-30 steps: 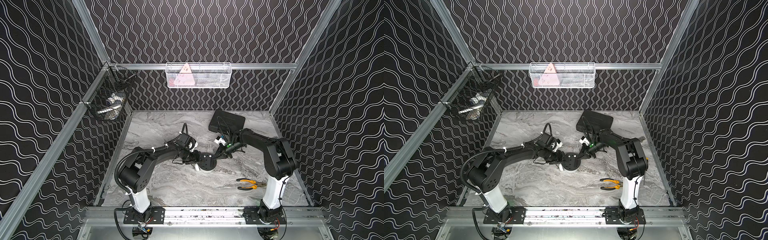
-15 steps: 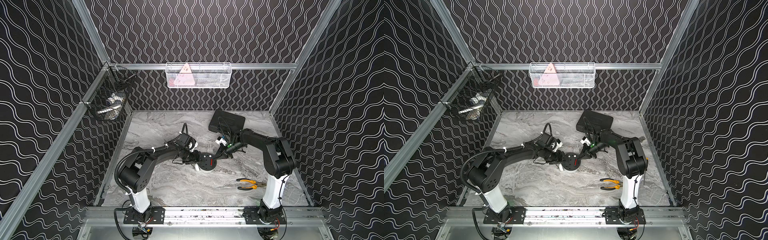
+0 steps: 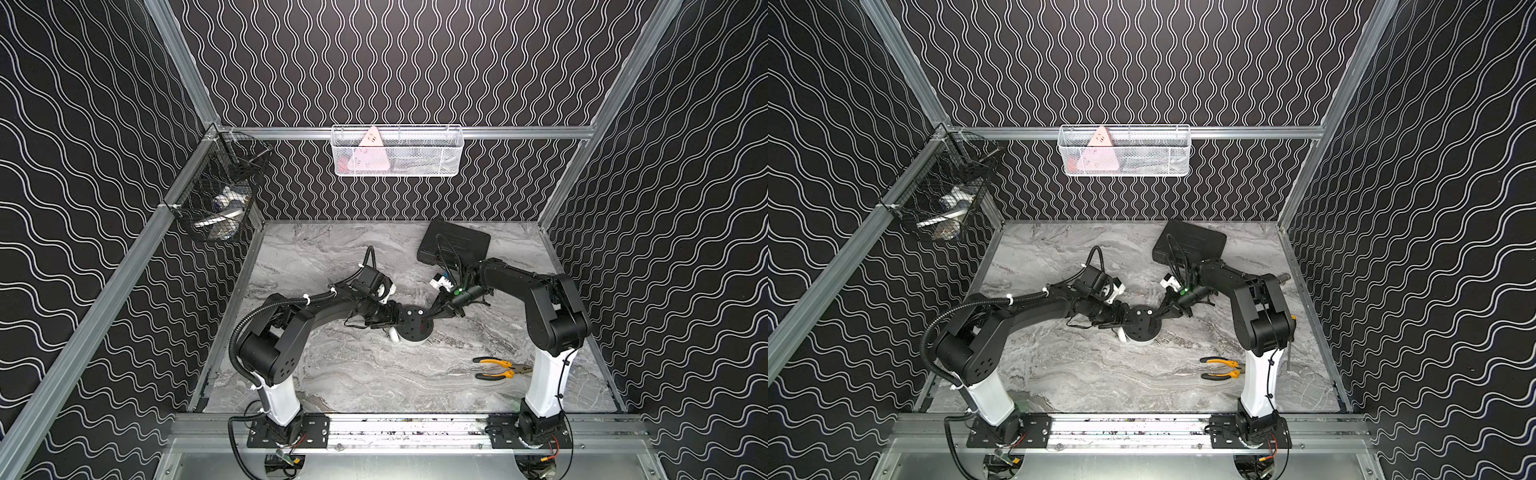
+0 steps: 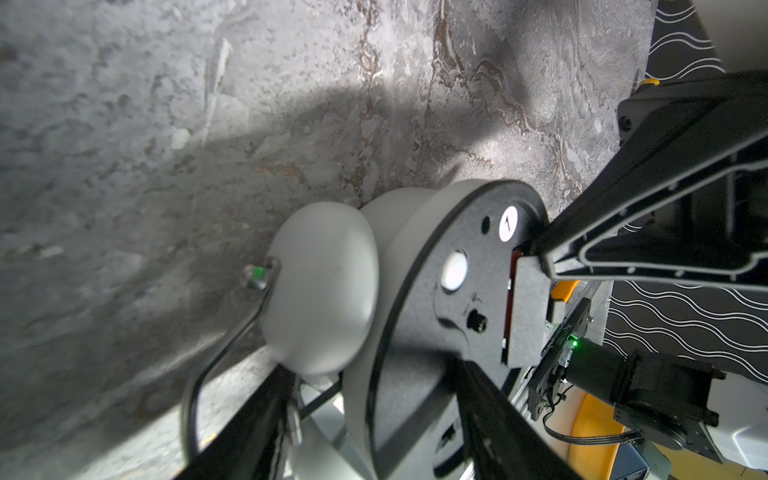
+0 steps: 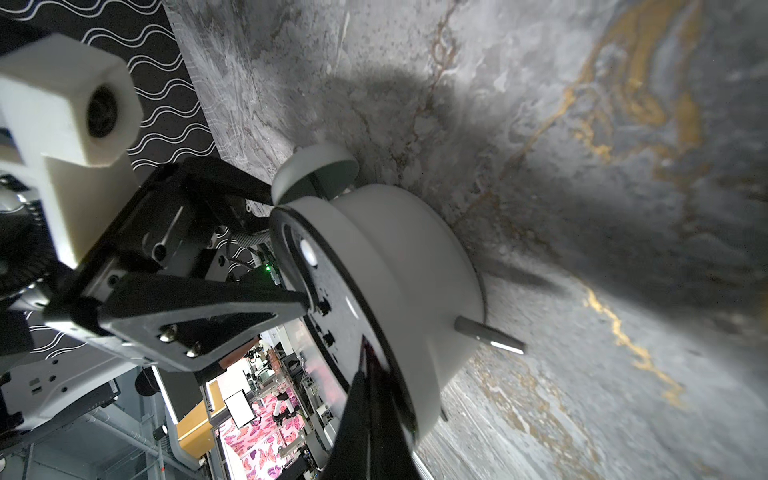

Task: Insert the battery into the alarm
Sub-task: Install the cover on the alarm.

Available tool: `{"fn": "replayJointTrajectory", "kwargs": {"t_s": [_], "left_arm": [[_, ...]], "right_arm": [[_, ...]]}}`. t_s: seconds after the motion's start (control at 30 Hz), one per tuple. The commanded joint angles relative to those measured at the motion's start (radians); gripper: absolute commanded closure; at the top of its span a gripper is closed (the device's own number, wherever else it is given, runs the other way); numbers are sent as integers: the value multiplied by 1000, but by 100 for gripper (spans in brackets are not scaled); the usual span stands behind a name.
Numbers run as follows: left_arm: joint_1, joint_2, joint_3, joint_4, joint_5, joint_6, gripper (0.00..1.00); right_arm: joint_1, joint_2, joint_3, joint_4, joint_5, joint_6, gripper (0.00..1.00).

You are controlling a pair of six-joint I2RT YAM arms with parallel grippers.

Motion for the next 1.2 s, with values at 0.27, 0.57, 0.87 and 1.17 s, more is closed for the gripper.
{"fn": "replayJointTrajectory", "kwargs": {"t_s": [0.27,0.57,0.87,1.17], "left_arm": [[1,13,-8,-97,-129,4,36],[2,11,-6,-100,-130,6,35],[2,8,-9,-98,-127,6,35],[2,8,-14,-90,-120,1,36]], "right_arm": [[1,-4,-14,30,43,18,100],[0,-15,-18,26,49,24,91],[-3,-39,-17,9,78,35,80],[-7,-100,-35,21,111,76,72]]}}
